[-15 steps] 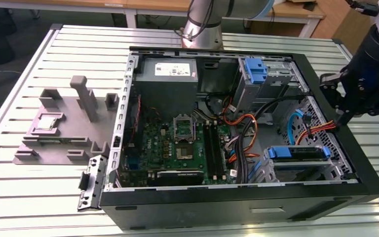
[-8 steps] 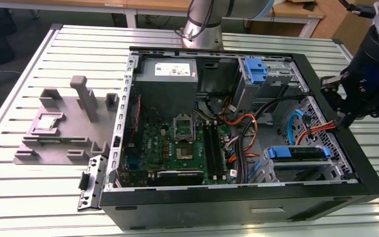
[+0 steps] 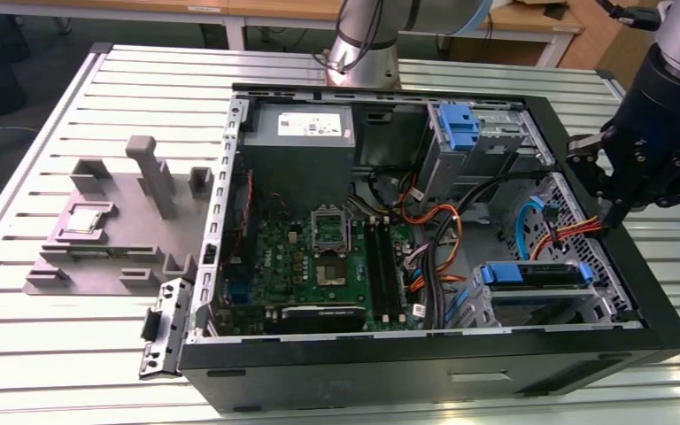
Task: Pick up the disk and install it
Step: 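Insert the first disk wire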
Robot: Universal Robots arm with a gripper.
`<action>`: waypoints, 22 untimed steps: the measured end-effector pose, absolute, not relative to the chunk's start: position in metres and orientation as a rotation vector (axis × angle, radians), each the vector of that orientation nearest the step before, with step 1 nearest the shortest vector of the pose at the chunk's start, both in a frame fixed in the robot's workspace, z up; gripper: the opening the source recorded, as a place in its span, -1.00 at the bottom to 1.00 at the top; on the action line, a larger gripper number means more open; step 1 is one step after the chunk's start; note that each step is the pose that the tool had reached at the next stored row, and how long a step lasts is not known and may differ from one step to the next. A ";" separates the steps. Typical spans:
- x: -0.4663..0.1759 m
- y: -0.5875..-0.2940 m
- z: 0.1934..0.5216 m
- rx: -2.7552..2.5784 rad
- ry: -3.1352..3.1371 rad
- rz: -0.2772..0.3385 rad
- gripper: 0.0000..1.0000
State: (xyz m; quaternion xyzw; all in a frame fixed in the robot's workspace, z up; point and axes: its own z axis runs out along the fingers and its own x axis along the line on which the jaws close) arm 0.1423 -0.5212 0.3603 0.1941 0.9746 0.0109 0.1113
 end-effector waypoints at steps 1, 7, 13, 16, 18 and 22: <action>0.142 -0.521 0.360 0.567 2.858 0.034 -0.80; 0.141 -0.521 0.360 0.538 2.836 0.034 -0.80; 0.140 -0.521 0.358 0.469 2.845 0.017 -0.80; 0.138 -0.520 0.357 0.460 2.845 0.011 -0.80; 0.136 -0.519 0.357 0.456 2.843 0.007 -0.80; 0.133 -0.516 0.357 0.451 2.839 0.001 -0.80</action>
